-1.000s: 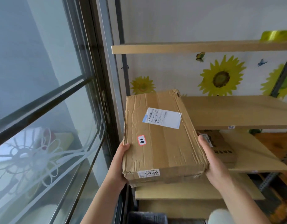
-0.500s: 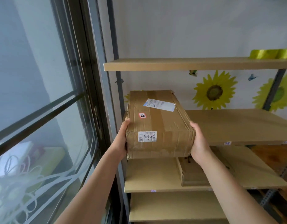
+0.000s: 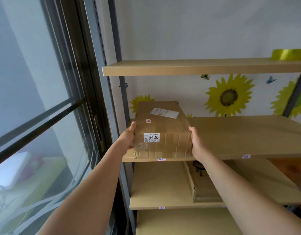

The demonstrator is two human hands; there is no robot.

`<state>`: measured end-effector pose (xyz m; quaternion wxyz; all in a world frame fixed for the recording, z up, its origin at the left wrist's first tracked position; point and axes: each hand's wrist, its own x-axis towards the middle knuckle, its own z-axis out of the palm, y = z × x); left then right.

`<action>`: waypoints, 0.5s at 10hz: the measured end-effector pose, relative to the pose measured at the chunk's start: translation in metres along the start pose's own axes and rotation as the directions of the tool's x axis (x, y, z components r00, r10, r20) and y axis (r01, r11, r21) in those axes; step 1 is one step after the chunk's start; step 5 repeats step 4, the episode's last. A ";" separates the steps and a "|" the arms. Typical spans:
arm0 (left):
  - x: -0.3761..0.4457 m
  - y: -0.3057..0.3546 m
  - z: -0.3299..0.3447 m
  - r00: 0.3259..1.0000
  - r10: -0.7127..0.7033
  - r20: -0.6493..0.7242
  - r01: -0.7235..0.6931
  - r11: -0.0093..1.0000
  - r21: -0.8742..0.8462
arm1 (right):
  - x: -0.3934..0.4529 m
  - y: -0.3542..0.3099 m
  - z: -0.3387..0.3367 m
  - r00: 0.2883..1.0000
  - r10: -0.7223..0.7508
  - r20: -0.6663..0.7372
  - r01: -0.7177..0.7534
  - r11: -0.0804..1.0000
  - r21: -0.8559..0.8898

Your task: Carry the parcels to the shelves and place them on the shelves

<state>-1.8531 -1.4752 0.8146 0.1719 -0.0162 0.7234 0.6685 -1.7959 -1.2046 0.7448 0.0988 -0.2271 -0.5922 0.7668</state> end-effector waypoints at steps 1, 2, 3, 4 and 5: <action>0.007 0.002 0.001 0.999 0.030 -0.034 -0.028 0.999 0.043 | 0.017 0.004 -0.003 0.999 0.017 0.028 -0.015 0.997 -0.074; 0.007 0.007 -0.001 0.991 0.088 -0.104 -0.066 0.977 0.205 | -0.001 -0.011 0.008 0.998 0.049 -0.034 -0.054 0.982 -0.181; 0.014 0.009 -0.005 0.971 0.202 -0.129 -0.138 0.911 0.389 | -0.051 -0.035 0.024 0.997 0.045 -0.059 -0.060 0.954 -0.294; 0.007 0.007 -0.009 0.924 0.354 -0.148 -0.236 0.828 0.509 | -0.073 -0.040 0.024 0.981 -0.151 -0.119 0.100 0.929 -0.355; 0.007 0.007 -0.009 0.924 0.354 -0.148 -0.236 0.828 0.509 | -0.073 -0.040 0.024 0.981 -0.151 -0.119 0.100 0.929 -0.355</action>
